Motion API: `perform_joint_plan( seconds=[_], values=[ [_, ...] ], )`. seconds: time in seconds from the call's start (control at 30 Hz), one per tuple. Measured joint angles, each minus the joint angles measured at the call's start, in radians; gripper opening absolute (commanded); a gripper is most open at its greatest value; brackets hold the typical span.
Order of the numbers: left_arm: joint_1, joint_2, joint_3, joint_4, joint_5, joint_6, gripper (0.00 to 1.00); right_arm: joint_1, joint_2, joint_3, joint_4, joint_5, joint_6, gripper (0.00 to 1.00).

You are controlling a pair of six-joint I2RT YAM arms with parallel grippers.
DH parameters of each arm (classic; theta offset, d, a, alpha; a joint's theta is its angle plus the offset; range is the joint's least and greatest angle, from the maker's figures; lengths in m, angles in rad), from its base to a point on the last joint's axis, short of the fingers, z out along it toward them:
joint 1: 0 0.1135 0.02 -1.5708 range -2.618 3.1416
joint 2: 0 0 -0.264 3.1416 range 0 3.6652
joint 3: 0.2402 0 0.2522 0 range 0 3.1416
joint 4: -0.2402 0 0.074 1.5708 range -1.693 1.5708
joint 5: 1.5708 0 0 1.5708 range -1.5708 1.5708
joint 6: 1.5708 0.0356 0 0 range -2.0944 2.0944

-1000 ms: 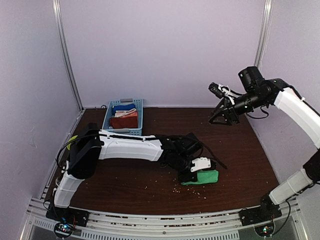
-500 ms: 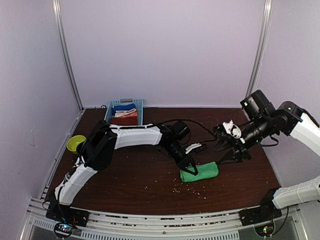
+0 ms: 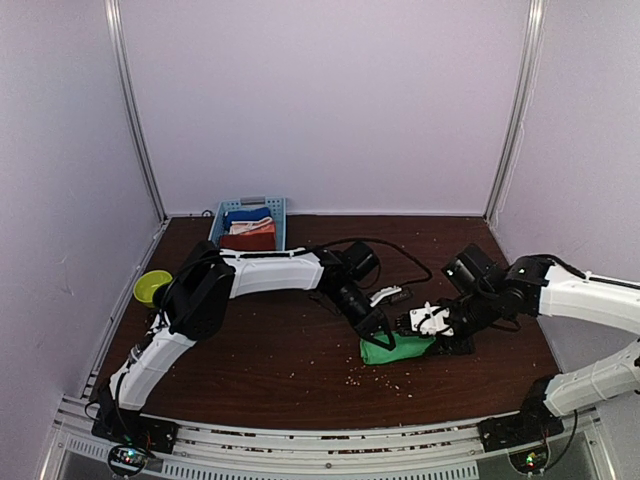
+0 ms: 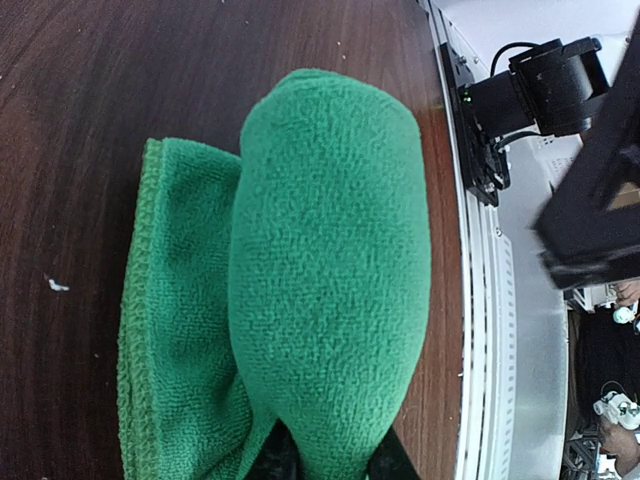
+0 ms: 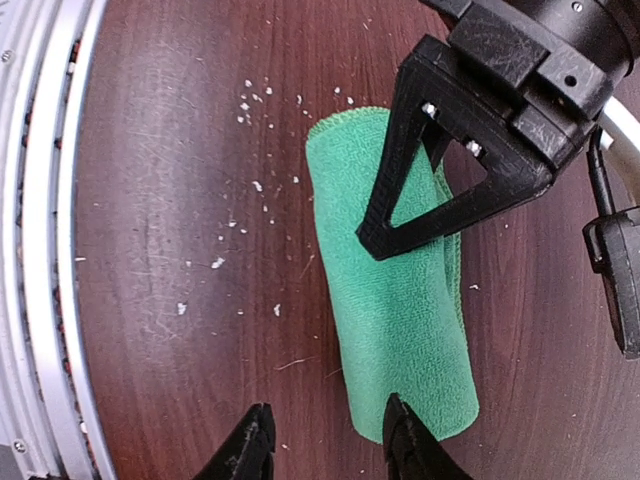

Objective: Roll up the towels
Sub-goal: Roll the towel at the center of the board.

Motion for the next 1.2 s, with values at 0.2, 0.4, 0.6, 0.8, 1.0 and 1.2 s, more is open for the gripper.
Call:
perform_joint_plan(
  seconds=[0.2, 0.4, 0.6, 0.8, 1.0, 1.2],
  values=[
    [0.005, 0.005, 0.0, 0.0, 0.018, -0.005, 0.1, 0.017, 0.04, -0.061, 0.127, 0.07, -0.021, 0.46],
    [0.009, 0.007, 0.0, 0.0, 0.031, -0.01, 0.09, 0.037, 0.081, -0.107, 0.239, 0.12, -0.048, 0.51],
    [0.014, 0.012, 0.0, 0.002, 0.039, -0.016, 0.09, 0.042, 0.134, -0.164, 0.374, 0.171, -0.085, 0.5],
    [0.023, 0.014, 0.0, 0.002, 0.045, -0.019, 0.08, 0.042, 0.203, -0.179, 0.488, 0.217, -0.116, 0.5],
    [0.028, 0.018, 0.0, 0.002, 0.062, -0.019, 0.07, 0.048, 0.168, -0.159, 0.434, 0.222, -0.136, 0.53],
    [0.035, 0.02, 0.0, 0.001, 0.076, -0.019, 0.07, 0.057, 0.137, -0.07, 0.325, 0.21, -0.137, 0.56]
  ],
)
